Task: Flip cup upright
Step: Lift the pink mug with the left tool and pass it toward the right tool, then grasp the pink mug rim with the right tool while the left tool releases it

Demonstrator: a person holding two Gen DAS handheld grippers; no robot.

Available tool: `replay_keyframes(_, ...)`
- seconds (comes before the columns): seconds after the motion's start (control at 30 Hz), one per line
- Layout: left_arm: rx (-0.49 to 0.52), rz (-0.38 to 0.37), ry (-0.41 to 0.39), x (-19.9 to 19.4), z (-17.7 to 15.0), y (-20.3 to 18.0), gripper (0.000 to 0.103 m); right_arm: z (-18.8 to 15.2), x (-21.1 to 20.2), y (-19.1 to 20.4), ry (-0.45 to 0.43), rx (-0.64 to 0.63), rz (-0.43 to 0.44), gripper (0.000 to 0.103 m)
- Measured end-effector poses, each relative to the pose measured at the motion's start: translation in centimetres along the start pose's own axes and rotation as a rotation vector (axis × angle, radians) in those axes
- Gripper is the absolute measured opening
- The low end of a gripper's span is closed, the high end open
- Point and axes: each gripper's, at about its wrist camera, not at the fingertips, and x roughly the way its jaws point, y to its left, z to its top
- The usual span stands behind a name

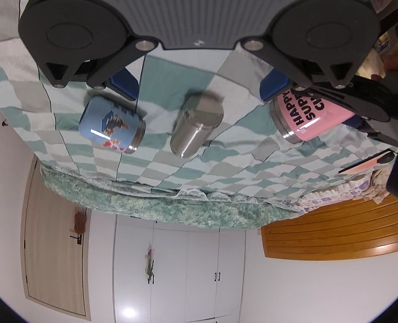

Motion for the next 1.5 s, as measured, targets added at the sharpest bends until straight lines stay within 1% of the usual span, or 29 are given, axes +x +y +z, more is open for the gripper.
replay_keyframes(0.07, -0.011, 0.024, 0.008, 0.5, -0.4, -0.3, 0.088, -0.4, -0.1, 0.0, 0.016, 0.003, -0.017, 0.103)
replay_keyframes(0.13, 0.003, 0.045, -0.011, 0.6, -0.8, -0.7, 0.088, -0.9, -0.1, -0.1, 0.034, 0.008, -0.030, 0.103)
replay_keyframes(0.2, 0.007, 0.051, -0.012, 0.5, -0.9, -0.9, 0.088, -1.3, -0.2, -0.2, 0.043, 0.010, -0.032, 0.103)
replay_keyframes(0.3, 0.004, 0.038, -0.015, 0.5, -0.9, -0.7, 0.088, -1.5, -0.3, -0.2, 0.048, 0.009, -0.036, 0.103)
replay_keyframes(0.4, 0.003, 0.014, -0.034, 0.3, -1.0, -0.4, 0.089, -1.6, -0.2, -0.1, 0.052, 0.004, -0.038, 0.103)
replay_keyframes(0.43, -0.005, 0.004, -0.039, 0.2, -1.0, -0.2, 0.091, -1.6, -0.2, 0.0, 0.053, 0.002, -0.038, 0.103)
replay_keyframes(0.47, -0.020, -0.004, -0.054, -0.1, -1.0, 0.1, 0.094, -1.6, -0.3, 0.1, 0.052, 0.001, -0.037, 0.103)
replay_keyframes(0.5, -0.032, -0.013, -0.087, -0.8, -1.0, 0.5, 0.103, -1.5, -0.3, 0.2, 0.051, -0.001, -0.036, 0.103)
replay_keyframes(0.57, -0.039, -0.031, -0.166, -2.6, -0.9, 1.2, 0.103, -1.3, -0.4, 0.2, 0.046, -0.002, -0.034, 0.103)
replay_keyframes(0.67, -0.039, -0.042, -0.243, -4.8, -0.5, 3.0, 0.103, -1.0, -0.5, 0.6, 0.037, -0.007, -0.029, 0.103)
replay_keyframes(0.8, -0.054, -0.009, -0.276, -6.0, -0.1, 5.7, 0.103, -0.2, -0.1, 1.8, 0.044, 0.000, -0.012, 0.103)
replay_keyframes(0.93, -0.067, 0.036, -0.262, -5.7, -0.7, 8.8, 0.103, 0.6, 0.9, 3.5, 0.072, 0.013, 0.002, 0.103)
replay_keyframes(1.07, -0.072, 0.049, -0.241, -5.1, -1.9, 11.8, 0.103, 1.8, 2.2, 5.1, 0.120, 0.058, -0.009, 0.103)
replay_keyframes(1.17, -0.074, 0.058, -0.227, -4.6, -2.5, 13.2, 0.103, 2.4, 3.4, 6.0, 0.168, 0.095, 0.027, 0.103)
replay_keyframes(1.27, -0.080, 0.059, -0.215, -4.0, -3.0, 14.0, 0.103, 2.8, 4.8, 7.0, 0.219, 0.131, 0.023, 0.103)
replay_keyframes(1.33, -0.080, 0.049, -0.207, -3.5, -3.2, 14.4, 0.103, 3.1, 5.9, 7.3, 0.251, 0.190, 0.034, 0.103)
replay_keyframes(1.5, -0.063, 0.041, -0.192, -2.5, -3.5, 14.9, 0.103, 3.9, 8.3, 7.3, 0.317, 0.361, 0.096, 0.103)
